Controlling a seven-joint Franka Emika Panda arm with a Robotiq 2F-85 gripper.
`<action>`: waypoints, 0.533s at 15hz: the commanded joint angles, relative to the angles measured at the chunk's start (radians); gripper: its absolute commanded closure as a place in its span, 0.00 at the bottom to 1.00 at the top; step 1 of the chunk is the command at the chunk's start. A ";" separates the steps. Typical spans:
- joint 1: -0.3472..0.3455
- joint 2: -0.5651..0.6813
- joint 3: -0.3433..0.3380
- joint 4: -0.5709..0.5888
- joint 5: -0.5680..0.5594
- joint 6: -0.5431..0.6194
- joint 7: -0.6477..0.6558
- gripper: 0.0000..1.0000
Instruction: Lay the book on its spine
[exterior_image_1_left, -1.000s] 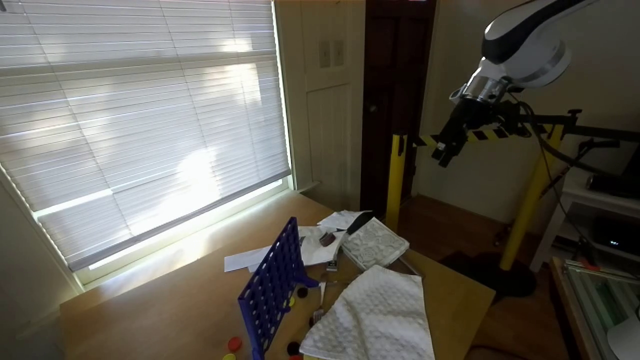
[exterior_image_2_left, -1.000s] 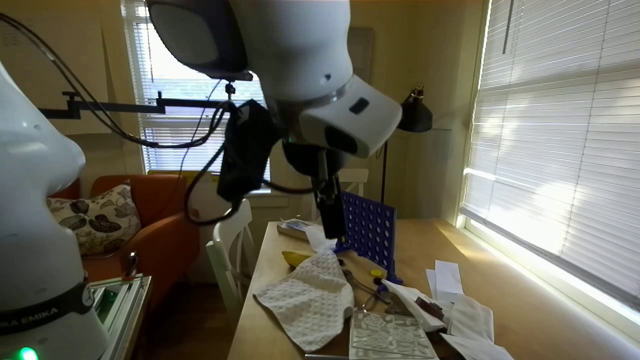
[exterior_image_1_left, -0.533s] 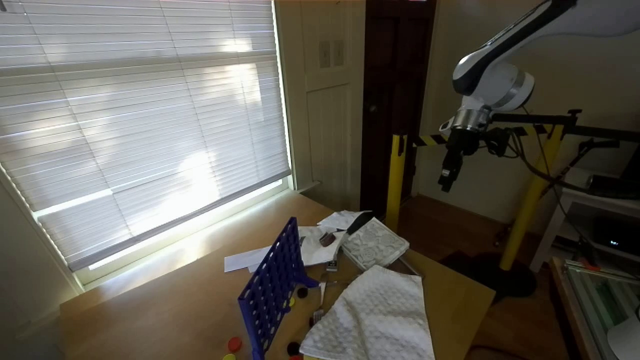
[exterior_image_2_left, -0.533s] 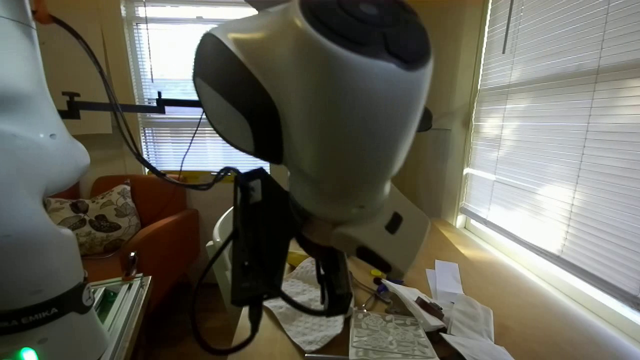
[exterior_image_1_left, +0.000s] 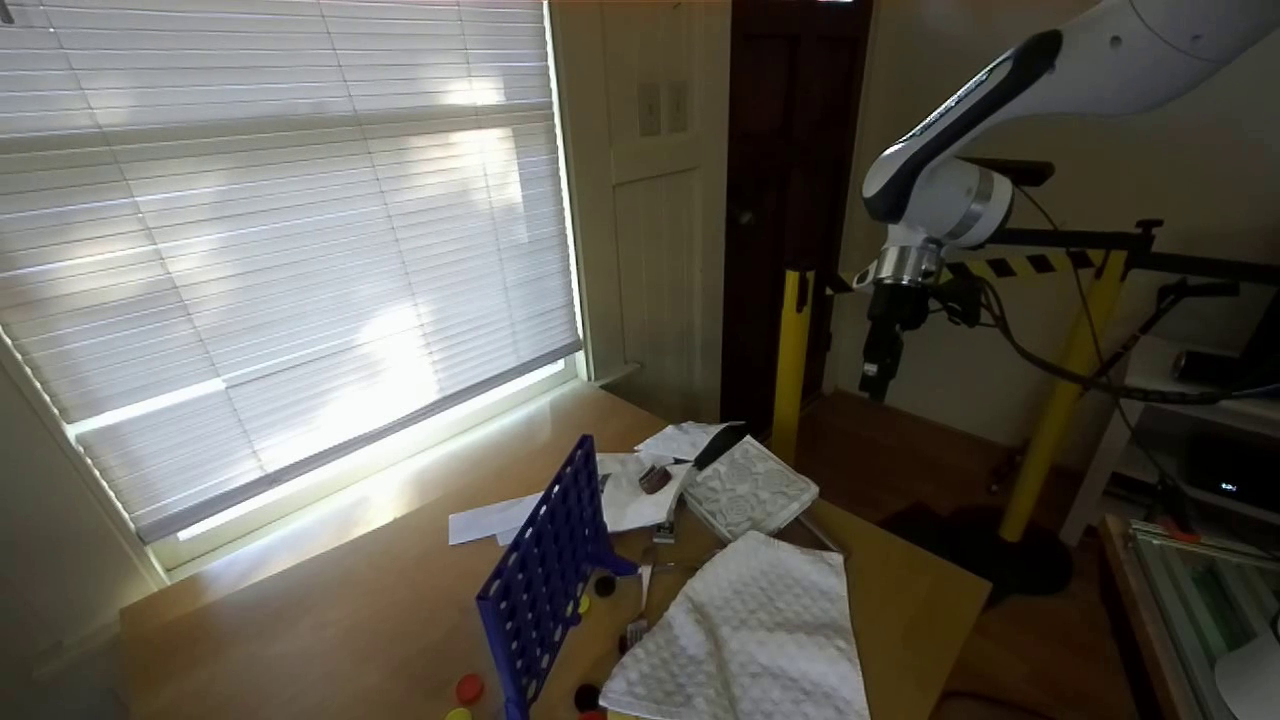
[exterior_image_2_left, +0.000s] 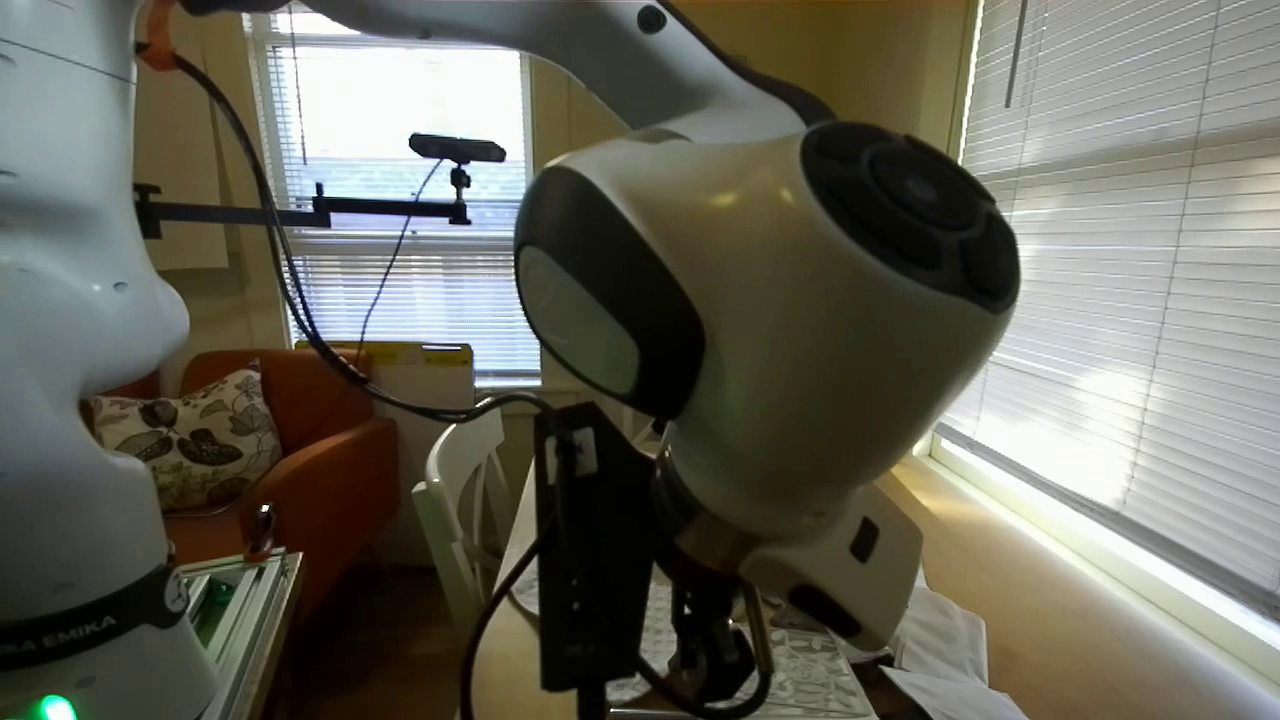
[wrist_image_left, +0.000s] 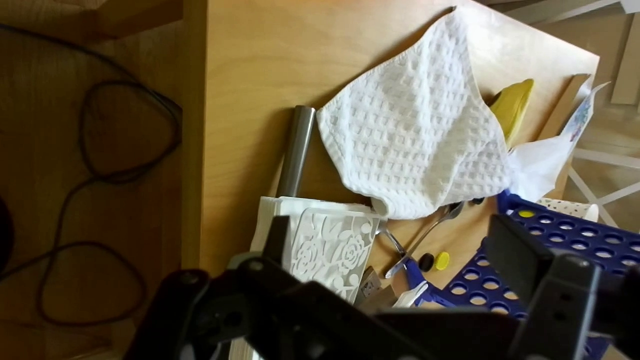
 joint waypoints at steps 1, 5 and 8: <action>-0.099 0.045 0.079 -0.004 0.028 -0.007 -0.099 0.00; -0.171 0.155 0.127 0.010 0.124 0.074 -0.177 0.00; -0.197 0.217 0.163 0.009 0.252 0.207 -0.168 0.00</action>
